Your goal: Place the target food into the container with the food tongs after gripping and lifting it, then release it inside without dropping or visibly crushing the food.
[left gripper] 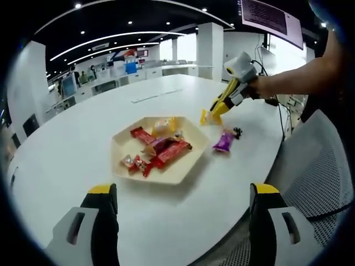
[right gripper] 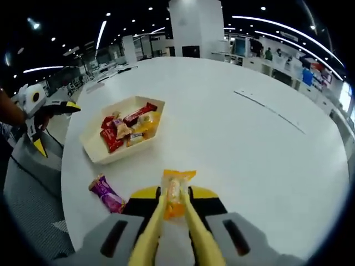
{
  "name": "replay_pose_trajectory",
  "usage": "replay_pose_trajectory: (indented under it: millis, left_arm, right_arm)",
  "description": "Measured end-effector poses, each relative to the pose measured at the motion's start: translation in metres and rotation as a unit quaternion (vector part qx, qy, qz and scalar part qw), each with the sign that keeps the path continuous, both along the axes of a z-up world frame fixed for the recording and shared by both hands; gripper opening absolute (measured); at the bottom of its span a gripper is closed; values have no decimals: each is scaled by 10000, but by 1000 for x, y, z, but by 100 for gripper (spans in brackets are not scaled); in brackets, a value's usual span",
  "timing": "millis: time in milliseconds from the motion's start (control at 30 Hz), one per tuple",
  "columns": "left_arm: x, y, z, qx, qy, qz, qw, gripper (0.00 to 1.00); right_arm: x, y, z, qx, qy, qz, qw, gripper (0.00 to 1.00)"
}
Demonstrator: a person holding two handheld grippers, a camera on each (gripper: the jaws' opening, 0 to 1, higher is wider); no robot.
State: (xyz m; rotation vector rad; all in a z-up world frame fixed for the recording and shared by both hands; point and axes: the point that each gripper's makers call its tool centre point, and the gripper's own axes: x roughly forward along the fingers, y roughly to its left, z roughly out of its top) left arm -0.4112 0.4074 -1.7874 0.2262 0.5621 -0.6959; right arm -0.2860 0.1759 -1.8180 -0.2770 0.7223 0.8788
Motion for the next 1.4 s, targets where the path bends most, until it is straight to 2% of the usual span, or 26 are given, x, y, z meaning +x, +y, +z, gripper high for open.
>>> replay_pose_trajectory:
  millis: [233, 567, 900, 1400]
  left_arm:
    - [1, -1, 4, -78, -59, 14, 10000, 98]
    - [2, -2, 9, -182, -150, 25, 9997, 99]
    - [5, 0, 14, -241, -256, 93, 9993, 99]
    - [6, 1, 16, -211, -344, 115, 9991, 99]
  right_arm:
    - [5, 1, 14, 43, -84, 50, 9999, 20]
    - [19, -3, 49, 67, -314, 52, 9995, 20]
    - [28, -5, 74, 66, -479, 30, 9988, 21]
    - [31, 10, 97, 148, -620, 89, 9979, 20]
